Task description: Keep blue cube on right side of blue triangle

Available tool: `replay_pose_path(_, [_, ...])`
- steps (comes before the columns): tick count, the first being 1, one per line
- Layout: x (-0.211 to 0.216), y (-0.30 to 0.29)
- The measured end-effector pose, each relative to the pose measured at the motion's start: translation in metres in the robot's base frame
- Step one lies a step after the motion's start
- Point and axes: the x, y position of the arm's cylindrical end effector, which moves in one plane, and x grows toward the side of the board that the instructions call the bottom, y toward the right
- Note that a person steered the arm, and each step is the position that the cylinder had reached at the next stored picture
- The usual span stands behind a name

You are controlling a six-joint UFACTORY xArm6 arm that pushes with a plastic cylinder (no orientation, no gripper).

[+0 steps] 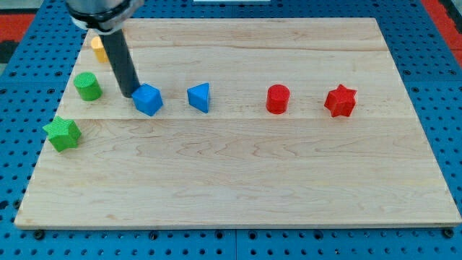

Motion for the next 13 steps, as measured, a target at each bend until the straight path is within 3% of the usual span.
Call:
replay_pose_path(1, [0.013, 0.075])
replay_pose_path(2, [0.07, 0.023])
replay_pose_path(3, [0.093, 0.054])
replay_pose_path(4, [0.091, 0.105])
replay_pose_path(8, [0.086, 0.168])
replay_pose_path(11, [0.05, 0.165])
replay_pose_path(13, [0.004, 0.113])
